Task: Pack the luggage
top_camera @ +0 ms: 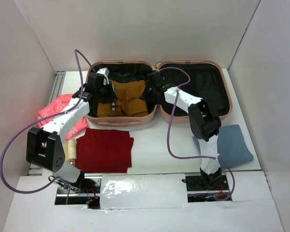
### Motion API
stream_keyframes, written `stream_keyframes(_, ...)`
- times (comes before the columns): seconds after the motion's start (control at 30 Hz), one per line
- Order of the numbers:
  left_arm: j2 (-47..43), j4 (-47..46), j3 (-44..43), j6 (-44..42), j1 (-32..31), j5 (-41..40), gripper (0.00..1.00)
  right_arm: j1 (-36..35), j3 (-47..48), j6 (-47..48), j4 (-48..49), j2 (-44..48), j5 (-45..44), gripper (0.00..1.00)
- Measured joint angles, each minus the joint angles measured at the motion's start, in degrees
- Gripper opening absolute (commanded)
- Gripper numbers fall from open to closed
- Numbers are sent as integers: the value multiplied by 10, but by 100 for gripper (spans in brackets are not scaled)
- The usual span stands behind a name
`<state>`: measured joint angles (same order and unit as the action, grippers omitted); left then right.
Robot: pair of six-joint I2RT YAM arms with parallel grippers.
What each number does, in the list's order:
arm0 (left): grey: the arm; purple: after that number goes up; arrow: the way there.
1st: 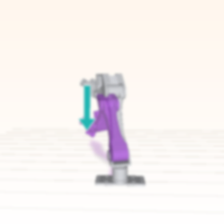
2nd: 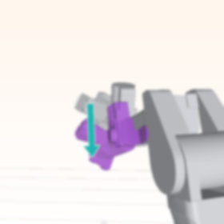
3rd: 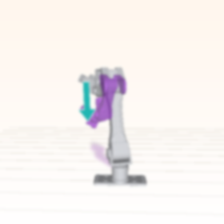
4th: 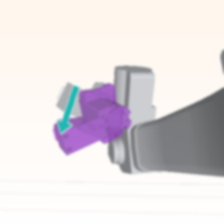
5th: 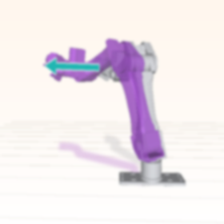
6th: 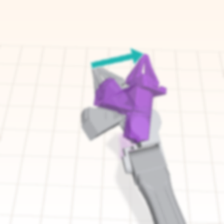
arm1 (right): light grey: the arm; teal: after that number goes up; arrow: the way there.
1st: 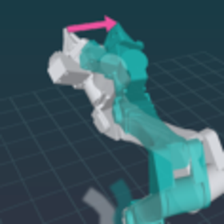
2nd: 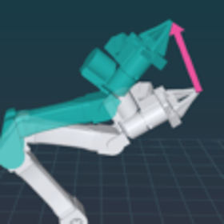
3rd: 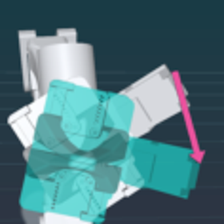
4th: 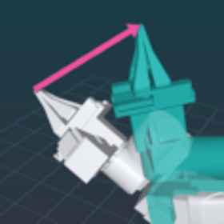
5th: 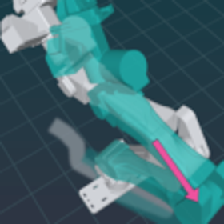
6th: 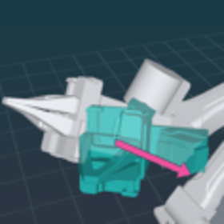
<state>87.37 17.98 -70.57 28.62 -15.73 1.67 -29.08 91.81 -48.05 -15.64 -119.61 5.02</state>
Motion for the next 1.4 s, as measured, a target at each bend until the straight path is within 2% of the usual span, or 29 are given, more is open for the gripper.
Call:
stream_keyframes(0.03,3,0,1,0,-4,-9,60,0,0,8,-5,0,-5,0)
stream_keyframes(0.1,7,1,3,-1,-10,-21,76,0,3,23,-21,0,-22,0)
stream_keyframes(0.13,10,2,5,1,-12,-29,93,0,8,30,-32,0,-28,0)
stream_keyframes(0.17,12,5,5,0,-13,-35,100,0,12,37,-42,0,-33,0)
stream_keyframes(0.3,23,28,3,5,-14,-66,100,-1,43,68,-82,0,-49,0)
stream_keyframes(0.47,49,77,-46,5,-7,-105,100,-11,78,116,-122,0,-77,6)
stream_keyframes(0.77,83,68,-76,-11,47,-81,100,-45,111,160,-151,-21,-181,9)
stream_keyframes(0.9,121,60,-77,-26,36,-55,79,-45,108,149,-156,-26,-189,9)
stream_keyframes(0.93,130,59,-77,-28,33,-50,63,-45,108,146,-156,-26,-191,9)
stream_keyframes(1.0,147,59,-77,-31,30,-43,43,-45,103,140,-155,-26,-193,12)
stream_keyframes(1.07,157,56,-76,-29,28,-38,32,-44,97,134,-152,-25,-194,18)
stream_keyframes(1.2,159,43,-68,-30,16,-44,27,-44,78,134,-139,-17,-196,34)
stream_keyframes(1.3,164,42,-68,-32,5,-58,26,-46,74,145,-141,-10,-209,56)
stream_keyframes(1.4,174,42,-68,-34,-3,-75,24,-54,74,154,-142,3,-216,83)
